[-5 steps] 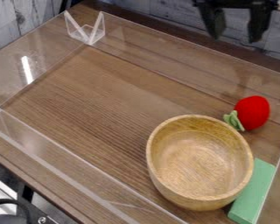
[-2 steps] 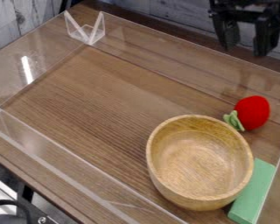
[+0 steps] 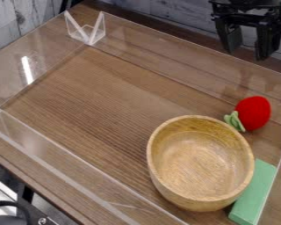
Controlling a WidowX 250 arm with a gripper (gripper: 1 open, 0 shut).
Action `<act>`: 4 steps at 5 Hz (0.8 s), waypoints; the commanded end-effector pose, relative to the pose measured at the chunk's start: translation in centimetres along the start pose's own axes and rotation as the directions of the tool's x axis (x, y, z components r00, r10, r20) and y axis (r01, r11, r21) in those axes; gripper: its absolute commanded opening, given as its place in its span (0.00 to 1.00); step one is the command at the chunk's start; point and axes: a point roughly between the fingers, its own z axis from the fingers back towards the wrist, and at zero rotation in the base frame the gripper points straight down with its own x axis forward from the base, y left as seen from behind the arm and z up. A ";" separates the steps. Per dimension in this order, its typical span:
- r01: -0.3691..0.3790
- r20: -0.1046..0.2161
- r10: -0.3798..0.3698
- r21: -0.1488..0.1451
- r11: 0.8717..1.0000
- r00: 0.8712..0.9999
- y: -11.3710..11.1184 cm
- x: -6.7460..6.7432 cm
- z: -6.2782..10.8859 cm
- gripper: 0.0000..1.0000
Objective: Move the red fruit to the right side of the table
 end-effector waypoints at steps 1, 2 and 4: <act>0.015 0.032 -0.015 0.017 1.000 0.999 0.0 0.6 0.6 1.00; 0.030 0.016 -0.031 0.030 0.999 0.999 1.1 0.3 1.0 1.00; -0.017 -0.002 0.017 0.055 0.998 1.000 2.7 -0.4 1.3 1.00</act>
